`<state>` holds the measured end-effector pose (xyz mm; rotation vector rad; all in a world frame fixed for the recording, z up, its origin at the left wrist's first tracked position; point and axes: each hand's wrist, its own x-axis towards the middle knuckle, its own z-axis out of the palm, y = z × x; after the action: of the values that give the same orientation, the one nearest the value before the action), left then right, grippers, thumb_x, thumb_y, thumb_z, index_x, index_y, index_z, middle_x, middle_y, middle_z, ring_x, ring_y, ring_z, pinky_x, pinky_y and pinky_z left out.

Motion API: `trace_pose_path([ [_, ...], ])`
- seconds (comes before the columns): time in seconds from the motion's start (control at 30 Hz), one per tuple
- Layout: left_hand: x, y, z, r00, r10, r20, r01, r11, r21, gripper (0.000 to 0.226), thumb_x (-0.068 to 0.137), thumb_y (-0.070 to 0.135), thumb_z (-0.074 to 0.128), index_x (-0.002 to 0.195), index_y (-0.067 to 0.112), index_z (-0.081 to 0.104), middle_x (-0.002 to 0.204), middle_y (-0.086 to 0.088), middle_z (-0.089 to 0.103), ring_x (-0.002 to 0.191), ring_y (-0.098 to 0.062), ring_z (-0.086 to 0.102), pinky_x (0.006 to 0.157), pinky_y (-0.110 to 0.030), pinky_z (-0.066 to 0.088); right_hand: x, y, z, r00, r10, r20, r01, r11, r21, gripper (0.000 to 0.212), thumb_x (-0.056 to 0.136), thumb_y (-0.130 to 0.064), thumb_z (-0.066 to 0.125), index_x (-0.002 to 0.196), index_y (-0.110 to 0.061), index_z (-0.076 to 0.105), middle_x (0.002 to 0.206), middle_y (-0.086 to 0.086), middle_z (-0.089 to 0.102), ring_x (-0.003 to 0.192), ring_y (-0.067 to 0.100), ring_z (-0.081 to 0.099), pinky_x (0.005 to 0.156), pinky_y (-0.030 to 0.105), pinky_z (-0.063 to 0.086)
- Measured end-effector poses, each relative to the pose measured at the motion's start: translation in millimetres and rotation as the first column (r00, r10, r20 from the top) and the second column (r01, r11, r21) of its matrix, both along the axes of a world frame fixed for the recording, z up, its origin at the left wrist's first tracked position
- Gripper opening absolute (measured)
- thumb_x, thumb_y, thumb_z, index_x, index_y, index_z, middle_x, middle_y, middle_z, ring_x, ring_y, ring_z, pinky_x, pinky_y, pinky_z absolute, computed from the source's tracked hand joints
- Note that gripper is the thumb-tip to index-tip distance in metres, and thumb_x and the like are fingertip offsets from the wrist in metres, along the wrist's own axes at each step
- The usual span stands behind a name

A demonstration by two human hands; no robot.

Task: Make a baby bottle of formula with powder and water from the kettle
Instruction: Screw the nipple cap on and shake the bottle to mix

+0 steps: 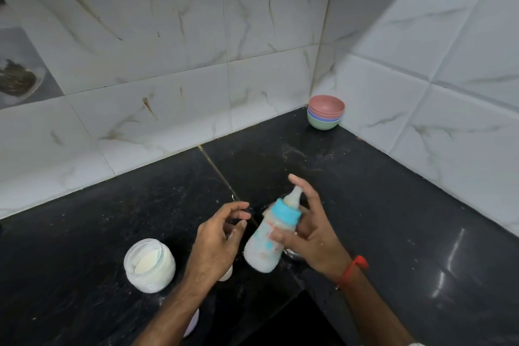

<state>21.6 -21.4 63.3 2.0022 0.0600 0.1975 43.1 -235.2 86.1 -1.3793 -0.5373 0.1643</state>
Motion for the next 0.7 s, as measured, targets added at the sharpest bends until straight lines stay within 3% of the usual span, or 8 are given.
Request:
trace_pose_path([
  [0.1,0,0,1,1.000,-0.016,0.006,0.016,1.000,0.007,0.037,0.097,0.011,0.068,0.121,0.038,0.067,0.103,0.028,0.073,0.088,-0.004,0.070,0.076,-0.019,0.056,1,3,9,0.970,-0.194,-0.146,0.227,0.936,0.268,0.080,0.086,-0.010,0.079,0.148,-0.042,0.039,0.118,0.023,0.067,0.102,0.032,0.070,0.082,0.050,0.062],
  [0.23,-1,1,1,1.000,-0.010,-0.001,0.010,1.000,-0.010,0.035,0.097,0.012,0.069,0.120,0.039,0.067,0.104,0.027,0.073,0.083,-0.006,0.069,0.074,-0.017,0.055,25,-18,14,0.833,-0.326,-0.448,0.553,0.506,0.662,0.056,0.097,-0.040,0.060,0.145,-0.020,0.038,0.131,0.009,0.058,0.118,0.031,0.062,0.073,0.046,0.063],
  [0.3,0,0,1,1.000,-0.022,-0.010,0.022,1.000,-0.010,0.035,0.097,0.013,0.069,0.120,0.039,0.067,0.104,0.027,0.074,0.084,-0.006,0.069,0.074,-0.018,0.055,22,-21,14,0.873,-0.353,-0.338,0.488,0.656,0.576,0.069,0.089,-0.039,0.074,0.147,-0.030,0.037,0.129,0.009,0.056,0.113,0.030,0.062,0.078,0.048,0.062],
  [0.37,2,0,1,0.999,-0.034,-0.012,0.034,0.999,-0.007,0.036,0.097,0.013,0.068,0.121,0.039,0.067,0.104,0.026,0.074,0.084,-0.005,0.069,0.074,-0.019,0.055,11,-17,16,0.972,-0.231,-0.035,0.233,0.954,0.190,0.088,0.080,-0.022,0.086,0.149,-0.045,0.036,0.129,0.015,0.056,0.105,0.030,0.065,0.088,0.045,0.061],
  [0.43,4,-2,2,0.999,-0.051,-0.013,0.051,0.999,-0.001,0.036,0.097,0.012,0.068,0.122,0.039,0.067,0.104,0.025,0.074,0.086,-0.006,0.070,0.074,-0.021,0.057,3,-10,14,0.994,0.058,0.094,-0.045,0.990,-0.136,0.094,0.078,-0.007,0.084,0.146,-0.052,0.038,0.126,0.021,0.060,0.106,0.035,0.067,0.095,0.048,0.058],
  [0.5,4,-4,4,0.998,-0.059,-0.008,0.059,0.998,-0.007,0.037,0.097,0.012,0.068,0.121,0.040,0.067,0.104,0.024,0.074,0.085,-0.007,0.070,0.074,-0.021,0.058,2,-6,15,0.996,-0.086,0.016,0.085,0.995,0.049,0.088,0.082,-0.003,0.081,0.145,-0.049,0.041,0.122,0.024,0.065,0.107,0.035,0.069,0.092,0.050,0.059],
  [0.63,4,-4,5,0.999,-0.037,0.001,0.037,0.999,-0.028,0.036,0.097,0.011,0.068,0.118,0.040,0.068,0.103,0.025,0.074,0.080,-0.009,0.069,0.071,-0.016,0.056,20,-14,11,0.836,-0.291,-0.464,0.547,0.495,0.675,0.033,0.105,-0.028,0.053,0.137,-0.022,0.047,0.133,0.008,0.063,0.111,0.026,0.072,0.081,0.049,0.063],
  [0.7,3,-4,5,0.999,-0.036,-0.004,0.036,0.999,-0.026,0.036,0.097,0.012,0.069,0.118,0.040,0.067,0.102,0.025,0.074,0.081,-0.007,0.069,0.071,-0.016,0.056,19,-12,9,0.857,-0.223,-0.465,0.511,0.493,0.704,0.032,0.104,-0.033,0.054,0.134,-0.025,0.047,0.125,0.004,0.067,0.102,0.023,0.075,0.074,0.044,0.064],
])
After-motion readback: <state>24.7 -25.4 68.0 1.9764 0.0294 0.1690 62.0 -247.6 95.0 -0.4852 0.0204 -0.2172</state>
